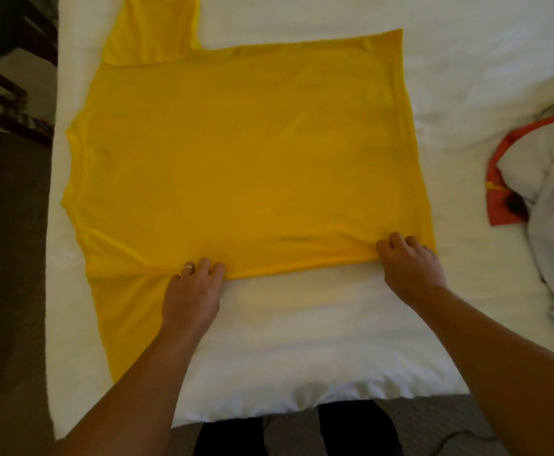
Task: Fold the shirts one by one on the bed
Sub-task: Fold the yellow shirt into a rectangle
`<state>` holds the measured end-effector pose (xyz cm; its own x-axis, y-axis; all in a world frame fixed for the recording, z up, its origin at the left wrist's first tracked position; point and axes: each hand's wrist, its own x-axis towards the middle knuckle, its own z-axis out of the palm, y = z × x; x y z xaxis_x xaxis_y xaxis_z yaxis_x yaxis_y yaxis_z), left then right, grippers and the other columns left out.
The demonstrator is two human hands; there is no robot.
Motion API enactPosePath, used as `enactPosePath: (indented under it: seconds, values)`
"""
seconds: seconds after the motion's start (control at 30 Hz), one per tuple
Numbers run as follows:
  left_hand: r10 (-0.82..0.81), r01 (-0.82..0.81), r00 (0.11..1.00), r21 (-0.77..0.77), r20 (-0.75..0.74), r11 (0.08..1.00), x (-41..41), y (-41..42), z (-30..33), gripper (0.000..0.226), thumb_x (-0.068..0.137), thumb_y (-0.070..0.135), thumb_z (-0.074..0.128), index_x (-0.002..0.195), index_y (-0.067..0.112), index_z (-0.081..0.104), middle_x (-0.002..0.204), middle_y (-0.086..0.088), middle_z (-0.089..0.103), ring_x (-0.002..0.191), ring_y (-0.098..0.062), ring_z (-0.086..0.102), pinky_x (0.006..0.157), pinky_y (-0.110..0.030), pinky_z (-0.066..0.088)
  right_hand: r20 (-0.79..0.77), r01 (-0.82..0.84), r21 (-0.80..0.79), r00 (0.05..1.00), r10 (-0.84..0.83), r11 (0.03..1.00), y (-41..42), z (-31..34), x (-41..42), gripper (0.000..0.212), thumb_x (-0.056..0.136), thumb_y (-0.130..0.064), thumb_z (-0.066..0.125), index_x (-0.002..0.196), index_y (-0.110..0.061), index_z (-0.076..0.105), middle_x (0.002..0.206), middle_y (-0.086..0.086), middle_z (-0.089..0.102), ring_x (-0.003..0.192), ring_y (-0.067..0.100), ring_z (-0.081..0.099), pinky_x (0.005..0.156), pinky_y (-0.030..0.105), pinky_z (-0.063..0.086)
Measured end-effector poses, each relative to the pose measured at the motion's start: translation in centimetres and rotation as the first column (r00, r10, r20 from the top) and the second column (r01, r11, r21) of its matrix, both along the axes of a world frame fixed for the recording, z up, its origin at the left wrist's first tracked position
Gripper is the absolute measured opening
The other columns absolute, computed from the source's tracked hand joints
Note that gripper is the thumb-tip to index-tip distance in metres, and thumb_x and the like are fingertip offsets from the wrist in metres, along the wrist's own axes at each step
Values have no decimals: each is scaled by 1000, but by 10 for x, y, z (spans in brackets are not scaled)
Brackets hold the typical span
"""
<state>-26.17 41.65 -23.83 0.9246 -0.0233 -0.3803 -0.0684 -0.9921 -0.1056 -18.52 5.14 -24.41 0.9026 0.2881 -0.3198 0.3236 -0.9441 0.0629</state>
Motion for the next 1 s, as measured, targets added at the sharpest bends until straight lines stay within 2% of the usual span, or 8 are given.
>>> enactPosePath:
  seconds: [0.13, 0.33, 0.4, 0.47, 0.53, 0.63, 0.8, 1.0]
  values:
    - [-5, 6, 997, 15, -72, 1000, -6, -3, 3, 39, 61, -1, 85, 91, 11, 64, 85, -15, 54, 75, -40, 59, 45, -40, 45, -39, -37, -1, 999, 37, 999, -13, 2, -9, 22, 57, 1, 60, 77, -7, 61, 77, 18, 57, 64, 39, 60, 49, 41, 47]
    - [65, -63, 995, 30, -74, 998, -9, -2, 9, 36, 60, -8, 81, 87, 10, 65, 80, -16, 54, 68, -40, 60, 41, -37, 45, -78, -69, -57, 995, 64, 996, -13, 6, -10, 24, 57, 1, 67, 78, -8, 63, 80, 17, 58, 66, 37, 59, 52, 39, 45]
    - [70, -69, 990, 17, -120, 997, -7, 1, 14, 35, 61, -10, 76, 87, 11, 64, 80, -14, 54, 68, -38, 62, 41, -37, 46, -163, -49, -107, 986, 31, 993, -9, 12, -6, 23, 67, -3, 69, 87, -11, 65, 89, 13, 62, 78, 36, 63, 60, 39, 49]
    - [90, -97, 981, -33, -174, 995, 0, 5, 23, 31, 73, -9, 64, 94, 15, 61, 91, -12, 55, 82, -38, 63, 51, -42, 47, -208, -27, -106, 978, 5, 994, -9, 16, 3, 24, 84, -11, 59, 107, -17, 62, 107, 7, 62, 101, 31, 63, 75, 37, 49]
    - [125, -149, 976, -127, -178, 981, 11, 14, 27, 30, 81, -6, 53, 94, 21, 55, 99, -8, 54, 96, -36, 59, 62, -43, 42, -279, -20, -69, 960, 0, 997, -8, 25, 16, 26, 90, -13, 52, 114, -19, 59, 114, 3, 62, 109, 28, 62, 83, 36, 49]
    - [242, -279, 953, -215, -183, 936, 33, 27, 33, 33, 83, -6, 53, 94, 23, 63, 102, -7, 58, 102, -34, 59, 68, -40, 40, -288, 41, -9, 957, -42, 999, -9, 35, 37, 23, 91, -10, 49, 110, -17, 60, 111, 6, 65, 105, 30, 64, 83, 36, 49]
    - [397, -403, 914, -297, -81, 866, 76, 35, 38, 30, 89, -3, 53, 100, 14, 76, 109, -13, 65, 106, -38, 61, 78, -43, 45, -272, 307, 212, 930, -246, 928, -3, 35, 74, 13, 83, -1, 53, 92, -7, 60, 97, 15, 61, 97, 38, 61, 72, 37, 45]
    - [420, -421, 905, -311, -74, 852, 136, 41, 29, 26, 94, 3, 51, 93, 14, 74, 103, -13, 61, 98, -38, 59, 75, -43, 44, -182, 297, 233, 949, -258, 926, 5, 25, 125, 11, 91, -18, 54, 90, -13, 63, 95, 12, 65, 102, 37, 55, 88, 42, 39]
